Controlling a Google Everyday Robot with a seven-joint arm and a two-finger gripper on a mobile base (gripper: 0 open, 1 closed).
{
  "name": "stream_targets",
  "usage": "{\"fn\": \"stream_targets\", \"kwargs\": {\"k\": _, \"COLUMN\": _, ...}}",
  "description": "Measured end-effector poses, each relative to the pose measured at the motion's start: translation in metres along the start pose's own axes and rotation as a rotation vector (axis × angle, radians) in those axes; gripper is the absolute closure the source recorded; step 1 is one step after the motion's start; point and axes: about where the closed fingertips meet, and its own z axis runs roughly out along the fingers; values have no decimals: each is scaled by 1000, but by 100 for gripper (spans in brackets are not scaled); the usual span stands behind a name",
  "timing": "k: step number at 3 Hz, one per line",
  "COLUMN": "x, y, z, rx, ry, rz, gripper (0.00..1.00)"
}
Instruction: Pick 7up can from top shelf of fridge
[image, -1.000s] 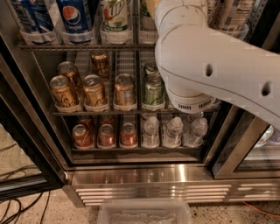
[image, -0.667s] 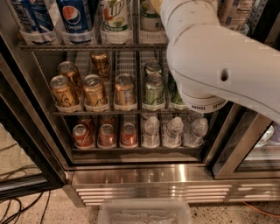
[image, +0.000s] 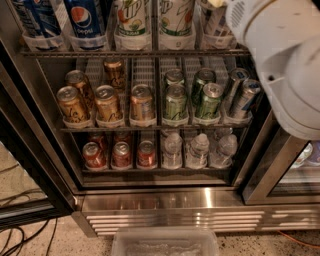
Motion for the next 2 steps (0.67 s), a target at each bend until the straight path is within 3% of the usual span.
{"fn": "stream_targets", "kwargs": {"k": 2, "x": -24, "y": -7, "z": -8, "rx": -305, "ry": -99, "rz": 378, "gripper": 100}}
